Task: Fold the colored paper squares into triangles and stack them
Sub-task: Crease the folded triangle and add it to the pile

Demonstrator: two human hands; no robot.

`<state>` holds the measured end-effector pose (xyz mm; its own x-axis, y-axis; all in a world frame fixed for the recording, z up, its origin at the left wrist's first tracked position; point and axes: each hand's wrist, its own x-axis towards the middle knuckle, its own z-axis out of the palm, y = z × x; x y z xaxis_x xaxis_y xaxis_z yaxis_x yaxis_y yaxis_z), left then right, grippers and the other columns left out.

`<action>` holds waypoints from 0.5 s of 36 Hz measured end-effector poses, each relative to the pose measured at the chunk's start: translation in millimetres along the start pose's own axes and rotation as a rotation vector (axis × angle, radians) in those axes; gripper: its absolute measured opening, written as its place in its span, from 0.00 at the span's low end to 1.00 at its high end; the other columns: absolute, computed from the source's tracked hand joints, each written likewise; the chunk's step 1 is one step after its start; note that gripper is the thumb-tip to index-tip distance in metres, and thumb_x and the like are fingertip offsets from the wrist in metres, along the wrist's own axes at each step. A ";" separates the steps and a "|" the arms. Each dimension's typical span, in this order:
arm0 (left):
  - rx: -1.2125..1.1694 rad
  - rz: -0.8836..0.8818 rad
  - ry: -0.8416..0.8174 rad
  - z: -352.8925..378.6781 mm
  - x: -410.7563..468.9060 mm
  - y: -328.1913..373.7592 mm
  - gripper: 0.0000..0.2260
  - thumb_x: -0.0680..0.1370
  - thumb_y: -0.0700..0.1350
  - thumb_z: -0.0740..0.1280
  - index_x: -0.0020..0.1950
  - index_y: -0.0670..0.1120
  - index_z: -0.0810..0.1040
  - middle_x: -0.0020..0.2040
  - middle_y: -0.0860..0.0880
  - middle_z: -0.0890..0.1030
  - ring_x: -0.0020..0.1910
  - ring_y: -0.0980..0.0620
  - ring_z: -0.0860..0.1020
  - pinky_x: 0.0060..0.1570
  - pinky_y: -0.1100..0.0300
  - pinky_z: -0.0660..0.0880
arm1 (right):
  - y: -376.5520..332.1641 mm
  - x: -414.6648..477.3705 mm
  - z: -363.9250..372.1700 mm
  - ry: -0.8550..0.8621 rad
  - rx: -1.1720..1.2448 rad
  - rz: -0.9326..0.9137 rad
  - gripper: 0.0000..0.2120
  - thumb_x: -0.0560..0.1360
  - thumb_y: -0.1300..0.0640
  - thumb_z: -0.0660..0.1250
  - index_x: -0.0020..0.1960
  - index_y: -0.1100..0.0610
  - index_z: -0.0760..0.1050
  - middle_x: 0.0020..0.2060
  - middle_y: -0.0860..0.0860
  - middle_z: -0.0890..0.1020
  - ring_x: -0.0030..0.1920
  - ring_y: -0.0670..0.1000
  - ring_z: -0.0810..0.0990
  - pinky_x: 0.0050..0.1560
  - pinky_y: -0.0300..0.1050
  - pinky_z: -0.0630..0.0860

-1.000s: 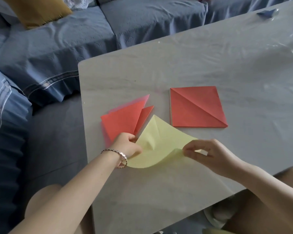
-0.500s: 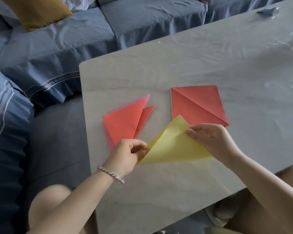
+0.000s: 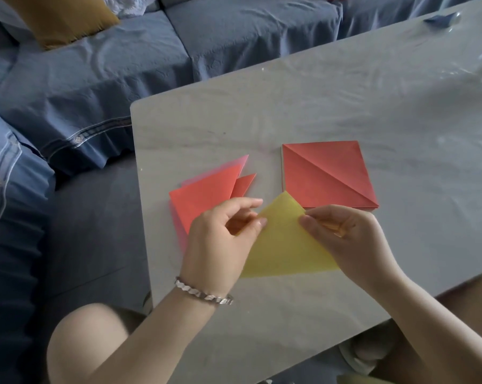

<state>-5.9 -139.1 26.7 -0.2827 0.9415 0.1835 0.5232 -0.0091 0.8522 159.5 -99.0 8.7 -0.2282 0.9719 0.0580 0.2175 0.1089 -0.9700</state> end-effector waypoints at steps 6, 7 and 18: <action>0.008 -0.017 0.013 3.7 -2.9 -1.0 0.10 0.69 0.36 0.73 0.42 0.51 0.82 0.32 0.64 0.78 0.32 0.68 0.77 0.37 0.78 0.70 | -0.9 -3.3 5.8 0.014 0.084 0.119 0.05 0.71 0.60 0.71 0.44 0.53 0.76 0.33 0.46 0.84 0.28 0.40 0.76 0.29 0.30 0.69; 0.015 -0.017 0.014 3.3 -3.3 -0.8 0.09 0.69 0.37 0.74 0.42 0.50 0.83 0.31 0.65 0.78 0.32 0.68 0.77 0.37 0.78 0.70 | -1.5 -3.7 6.0 0.011 0.084 0.133 0.07 0.70 0.60 0.72 0.46 0.52 0.76 0.34 0.47 0.84 0.29 0.41 0.77 0.29 0.30 0.70; 0.044 0.004 0.020 0.2 -6.3 2.9 0.08 0.68 0.39 0.74 0.46 0.48 0.84 0.33 0.63 0.78 0.35 0.67 0.77 0.39 0.79 0.69 | -11.6 -7.3 8.0 0.004 0.139 0.151 0.07 0.69 0.61 0.72 0.42 0.49 0.80 0.32 0.47 0.84 0.28 0.42 0.79 0.31 0.34 0.74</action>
<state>-2.4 -145.0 27.9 -0.2958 0.9347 0.1971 0.5594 0.0022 0.8289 151.0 -109.0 17.7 -0.1991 0.9759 -0.0894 0.1158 -0.0672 -0.9910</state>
